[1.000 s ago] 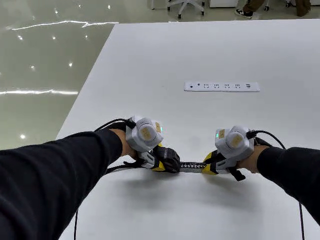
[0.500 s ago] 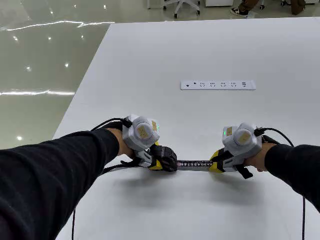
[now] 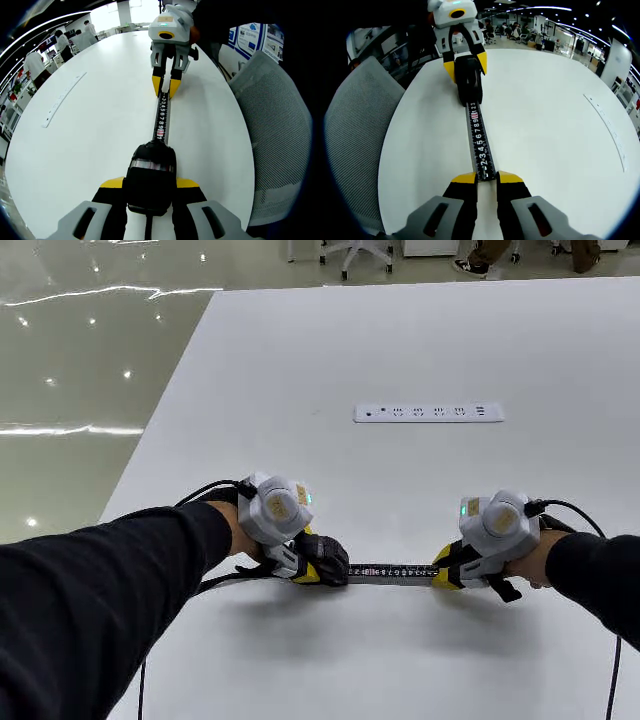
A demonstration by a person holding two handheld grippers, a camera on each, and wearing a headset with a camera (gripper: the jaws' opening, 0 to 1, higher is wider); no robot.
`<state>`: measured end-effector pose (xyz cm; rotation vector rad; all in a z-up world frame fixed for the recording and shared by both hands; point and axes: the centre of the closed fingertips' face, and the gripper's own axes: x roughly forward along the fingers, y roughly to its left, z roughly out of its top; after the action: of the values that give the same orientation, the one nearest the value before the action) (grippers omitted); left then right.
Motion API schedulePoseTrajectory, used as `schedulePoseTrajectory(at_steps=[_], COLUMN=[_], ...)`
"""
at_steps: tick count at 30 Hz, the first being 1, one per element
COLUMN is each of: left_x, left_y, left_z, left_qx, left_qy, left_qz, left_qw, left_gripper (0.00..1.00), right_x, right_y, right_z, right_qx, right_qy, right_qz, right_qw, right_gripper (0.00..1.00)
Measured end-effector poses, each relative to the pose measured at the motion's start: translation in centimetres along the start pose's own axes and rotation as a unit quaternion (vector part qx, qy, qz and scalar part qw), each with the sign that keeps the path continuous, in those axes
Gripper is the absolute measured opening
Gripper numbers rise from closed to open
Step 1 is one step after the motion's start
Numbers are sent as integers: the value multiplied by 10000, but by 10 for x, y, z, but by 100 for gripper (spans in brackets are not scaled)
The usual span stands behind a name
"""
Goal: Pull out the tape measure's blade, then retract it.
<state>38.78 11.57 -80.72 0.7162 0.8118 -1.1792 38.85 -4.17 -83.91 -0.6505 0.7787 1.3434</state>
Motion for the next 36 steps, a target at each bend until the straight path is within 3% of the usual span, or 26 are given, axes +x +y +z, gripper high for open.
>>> schedulePoseTrajectory(at_steps=[12, 36], left_x=[0, 0], left_y=[0, 1], left_z=[1, 1], left_qx=[-18, -103], left_qy=[-39, -87], left_qz=[19, 69], left_qw=[10000, 9999], left_gripper=[31, 31], right_x=[-8, -35], right_y=[1, -10], right_z=[-11, -42], right_qx=[-152, -19], right_qy=[136, 251], right_qz=[-63, -218], right_qw=[9998, 9994], right_gripper=[8, 8])
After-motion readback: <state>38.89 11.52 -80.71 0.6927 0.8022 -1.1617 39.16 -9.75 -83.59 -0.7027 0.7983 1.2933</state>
